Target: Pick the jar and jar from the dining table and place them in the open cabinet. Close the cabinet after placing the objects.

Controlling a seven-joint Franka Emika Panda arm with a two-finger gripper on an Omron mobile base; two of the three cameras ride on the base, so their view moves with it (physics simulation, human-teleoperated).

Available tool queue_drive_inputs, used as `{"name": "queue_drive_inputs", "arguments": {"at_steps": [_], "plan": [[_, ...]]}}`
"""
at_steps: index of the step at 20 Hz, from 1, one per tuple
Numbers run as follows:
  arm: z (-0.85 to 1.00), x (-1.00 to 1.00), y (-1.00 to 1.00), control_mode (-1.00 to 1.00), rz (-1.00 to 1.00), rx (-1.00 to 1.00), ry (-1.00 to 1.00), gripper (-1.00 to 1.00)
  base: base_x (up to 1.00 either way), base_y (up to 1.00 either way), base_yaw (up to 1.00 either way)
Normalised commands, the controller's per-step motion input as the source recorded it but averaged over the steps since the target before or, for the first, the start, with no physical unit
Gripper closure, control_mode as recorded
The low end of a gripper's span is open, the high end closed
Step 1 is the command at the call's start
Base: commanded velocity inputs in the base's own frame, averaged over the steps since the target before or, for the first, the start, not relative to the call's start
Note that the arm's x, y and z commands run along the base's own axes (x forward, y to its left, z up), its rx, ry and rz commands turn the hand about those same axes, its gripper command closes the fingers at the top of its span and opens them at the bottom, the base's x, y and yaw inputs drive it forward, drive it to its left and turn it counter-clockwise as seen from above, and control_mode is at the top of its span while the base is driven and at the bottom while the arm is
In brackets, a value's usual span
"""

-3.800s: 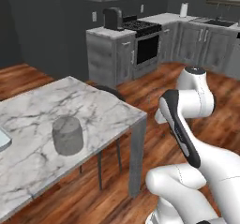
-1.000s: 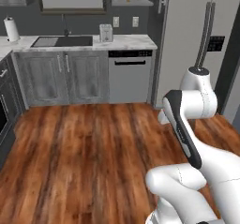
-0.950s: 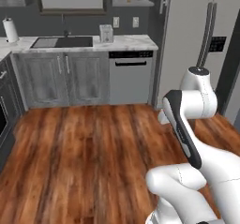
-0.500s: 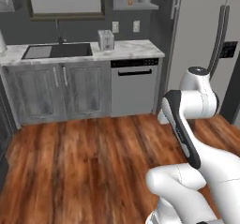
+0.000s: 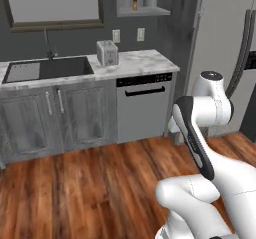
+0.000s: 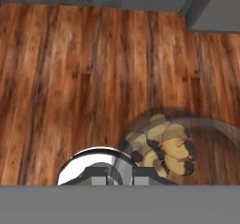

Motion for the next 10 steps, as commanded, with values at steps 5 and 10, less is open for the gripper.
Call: {"name": "queue_drive_inputs", "arguments": {"at_steps": [5,10], "plan": [[0.00,0.00,0.00,1.00,0.00,0.00,0.00,1.00,1.00,0.58,-0.27],[0.00,0.00,0.00,1.00,0.00,0.00,0.00,1.00,1.00,0.32,-0.22]]}}
